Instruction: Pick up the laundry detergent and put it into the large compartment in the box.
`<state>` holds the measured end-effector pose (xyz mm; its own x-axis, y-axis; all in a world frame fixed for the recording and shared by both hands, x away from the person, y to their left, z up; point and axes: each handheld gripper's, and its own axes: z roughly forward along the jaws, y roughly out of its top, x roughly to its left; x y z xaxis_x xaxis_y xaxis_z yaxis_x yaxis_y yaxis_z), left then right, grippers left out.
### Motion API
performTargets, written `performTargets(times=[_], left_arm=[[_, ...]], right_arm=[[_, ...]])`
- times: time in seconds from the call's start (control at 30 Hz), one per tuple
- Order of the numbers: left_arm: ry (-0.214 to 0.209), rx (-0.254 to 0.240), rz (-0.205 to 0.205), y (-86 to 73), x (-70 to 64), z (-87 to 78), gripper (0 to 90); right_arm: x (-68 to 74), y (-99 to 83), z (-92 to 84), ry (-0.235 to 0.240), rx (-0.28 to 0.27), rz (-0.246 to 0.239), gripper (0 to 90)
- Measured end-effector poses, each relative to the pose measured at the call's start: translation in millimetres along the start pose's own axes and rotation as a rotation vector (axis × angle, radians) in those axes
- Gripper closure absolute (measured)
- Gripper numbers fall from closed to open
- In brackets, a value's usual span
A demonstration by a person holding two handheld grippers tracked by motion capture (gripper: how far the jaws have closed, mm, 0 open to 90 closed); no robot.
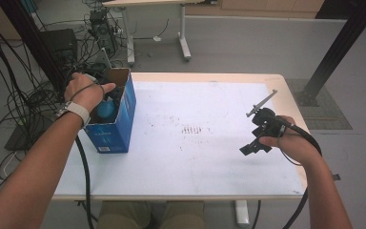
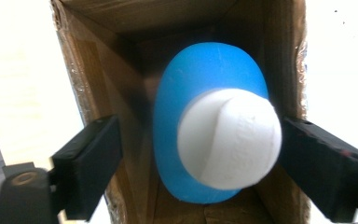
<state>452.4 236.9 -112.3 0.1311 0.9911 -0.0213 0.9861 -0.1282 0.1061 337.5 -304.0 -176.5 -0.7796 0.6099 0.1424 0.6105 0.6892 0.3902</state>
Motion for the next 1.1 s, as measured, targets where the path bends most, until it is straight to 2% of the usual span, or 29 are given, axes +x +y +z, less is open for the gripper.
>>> performTargets(times=[0.3,0.53,0.8,1.1], left_arm=[[-0.011,-0.001,0.015,0.3,0.3,-11.1,10.0],[-0.037,-0.023,0.029,-1.0,1.3,-29.8,8.7],[-0.05,-0.043,0.062,-0.4,-3.7,-58.0,8.7],[-0.084,-0.113,0.123,-5.3,-7.2,-102.3,8.6]], right_arm=[[2.7,0.2,-2.9,-0.006,0.0,-0.001,8.4],[4.9,2.2,-5.5,-0.011,0.001,-0.007,8.4],[8.1,4.8,-9.2,-0.017,0.003,-0.007,8.4],[10.9,5.2,-16.9,-0.033,0.004,-0.003,8.4]])
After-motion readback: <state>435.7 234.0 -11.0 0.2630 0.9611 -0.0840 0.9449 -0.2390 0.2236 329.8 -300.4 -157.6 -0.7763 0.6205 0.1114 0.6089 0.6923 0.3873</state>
